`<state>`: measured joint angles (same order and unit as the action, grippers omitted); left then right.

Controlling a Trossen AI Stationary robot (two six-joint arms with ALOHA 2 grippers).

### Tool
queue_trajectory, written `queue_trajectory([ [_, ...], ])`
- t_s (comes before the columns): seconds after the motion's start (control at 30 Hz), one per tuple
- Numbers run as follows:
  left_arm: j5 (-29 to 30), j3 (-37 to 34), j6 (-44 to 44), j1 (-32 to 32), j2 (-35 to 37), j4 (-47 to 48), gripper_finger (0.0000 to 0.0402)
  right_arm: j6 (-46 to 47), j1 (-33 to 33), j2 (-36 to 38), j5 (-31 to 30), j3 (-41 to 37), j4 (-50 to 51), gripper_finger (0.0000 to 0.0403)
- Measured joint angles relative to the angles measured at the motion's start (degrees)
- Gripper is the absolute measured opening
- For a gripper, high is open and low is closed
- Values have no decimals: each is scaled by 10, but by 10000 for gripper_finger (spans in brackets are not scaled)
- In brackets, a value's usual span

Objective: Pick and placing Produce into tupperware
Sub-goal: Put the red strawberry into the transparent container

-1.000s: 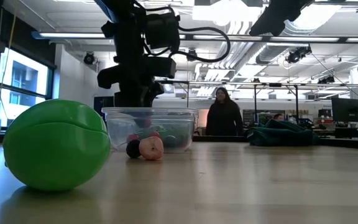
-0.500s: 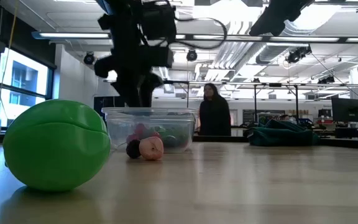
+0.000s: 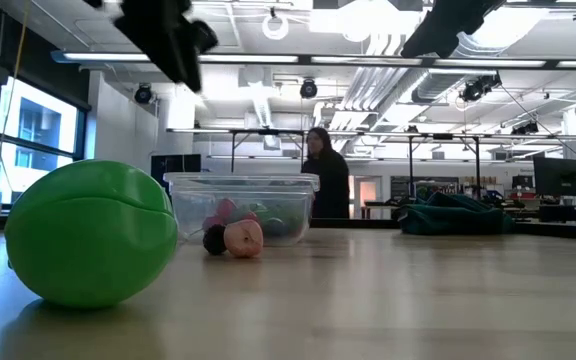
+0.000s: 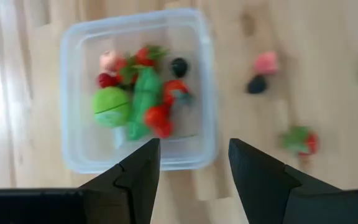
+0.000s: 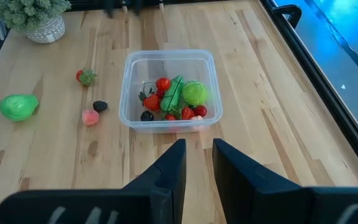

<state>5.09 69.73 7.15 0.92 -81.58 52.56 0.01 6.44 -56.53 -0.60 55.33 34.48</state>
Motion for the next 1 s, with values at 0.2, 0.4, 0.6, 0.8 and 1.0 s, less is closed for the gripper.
queue_trajectory([
  [0.2, 73, 0, -137, -128, 5, 35, 182, 0, 0, 0, 0, 0, 0, 68],
  [0.4, 153, 0, -263, -243, -23, 48, 182, 0, 0, 0, 0, 0, 0, 68],
  [0.6, 177, -29, -369, -314, -36, 45, 182, 0, 0, 0, 0, 0, 0, 68],
  [0.8, 158, -110, -447, -320, -50, -3, 182, 0, 0, 0, 0, 0, 1, 68],
  [1.0, 121, -195, -451, -311, -50, -147, 182, 0, 0, 0, 0, 0, 1, 68],
])
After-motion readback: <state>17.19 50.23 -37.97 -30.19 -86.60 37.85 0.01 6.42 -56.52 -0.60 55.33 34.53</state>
